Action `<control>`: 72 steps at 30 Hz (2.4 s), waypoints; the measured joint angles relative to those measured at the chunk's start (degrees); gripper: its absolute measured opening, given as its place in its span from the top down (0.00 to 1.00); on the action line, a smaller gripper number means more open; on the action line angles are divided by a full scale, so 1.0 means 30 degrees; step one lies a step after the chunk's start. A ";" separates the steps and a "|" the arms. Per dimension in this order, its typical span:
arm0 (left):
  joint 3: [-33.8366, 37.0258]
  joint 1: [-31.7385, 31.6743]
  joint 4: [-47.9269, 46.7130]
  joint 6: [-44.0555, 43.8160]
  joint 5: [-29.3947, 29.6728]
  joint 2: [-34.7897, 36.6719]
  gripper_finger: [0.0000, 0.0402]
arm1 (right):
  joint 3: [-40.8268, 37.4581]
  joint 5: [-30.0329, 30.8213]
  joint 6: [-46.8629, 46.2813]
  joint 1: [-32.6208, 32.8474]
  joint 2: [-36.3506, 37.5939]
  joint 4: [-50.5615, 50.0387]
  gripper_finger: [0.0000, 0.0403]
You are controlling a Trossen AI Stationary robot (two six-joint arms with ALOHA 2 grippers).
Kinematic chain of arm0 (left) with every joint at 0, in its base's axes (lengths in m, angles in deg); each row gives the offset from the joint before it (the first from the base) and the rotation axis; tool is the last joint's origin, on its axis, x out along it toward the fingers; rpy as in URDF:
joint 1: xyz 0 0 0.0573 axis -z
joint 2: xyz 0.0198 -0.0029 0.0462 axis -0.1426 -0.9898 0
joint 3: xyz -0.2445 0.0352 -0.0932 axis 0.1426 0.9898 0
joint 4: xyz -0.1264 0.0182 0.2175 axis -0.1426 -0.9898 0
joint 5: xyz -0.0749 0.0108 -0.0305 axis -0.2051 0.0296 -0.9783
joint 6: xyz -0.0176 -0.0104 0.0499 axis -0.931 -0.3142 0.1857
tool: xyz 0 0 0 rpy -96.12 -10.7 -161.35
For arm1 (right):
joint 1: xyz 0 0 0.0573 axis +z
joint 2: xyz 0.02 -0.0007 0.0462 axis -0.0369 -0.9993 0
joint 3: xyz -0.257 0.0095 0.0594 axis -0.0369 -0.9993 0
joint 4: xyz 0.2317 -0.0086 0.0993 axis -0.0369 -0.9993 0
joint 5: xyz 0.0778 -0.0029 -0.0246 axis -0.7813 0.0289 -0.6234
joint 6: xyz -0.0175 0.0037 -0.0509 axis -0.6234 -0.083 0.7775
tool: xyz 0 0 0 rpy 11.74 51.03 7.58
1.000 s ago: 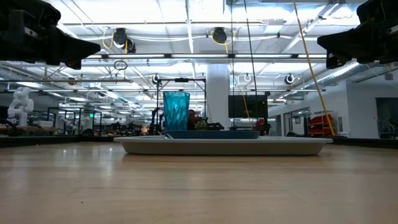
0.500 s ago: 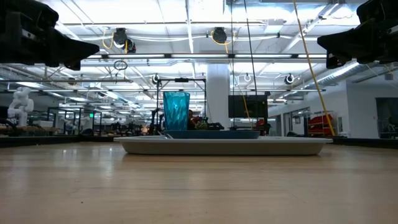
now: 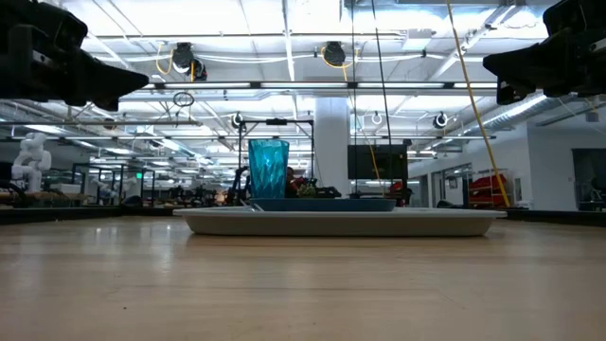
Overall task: Pick and place plate/cup/fork/spoon on tray
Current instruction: Return to Home Position
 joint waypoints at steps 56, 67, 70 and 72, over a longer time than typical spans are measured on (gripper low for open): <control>0.0015 0.0000 0.0170 -0.0236 -0.0023 -0.1351 0.98 | 0.0004 -0.0001 0.0000 -0.0004 0.0007 0.0000 1.00; 0.0015 0.0000 0.0178 -0.0236 -0.0023 -0.1351 0.98 | 0.0005 -0.0001 0.0000 -0.0007 0.0007 0.0000 1.00; 0.0015 0.0000 0.0178 -0.0236 -0.0023 -0.1351 0.98 | 0.0007 -0.0001 0.0003 -0.0003 0.0007 0.0000 1.00; 0.0015 0.0000 0.0178 -0.0236 -0.0023 -0.1351 0.98 | 0.0005 -0.0001 0.0000 -0.0005 0.0007 0.0000 1.00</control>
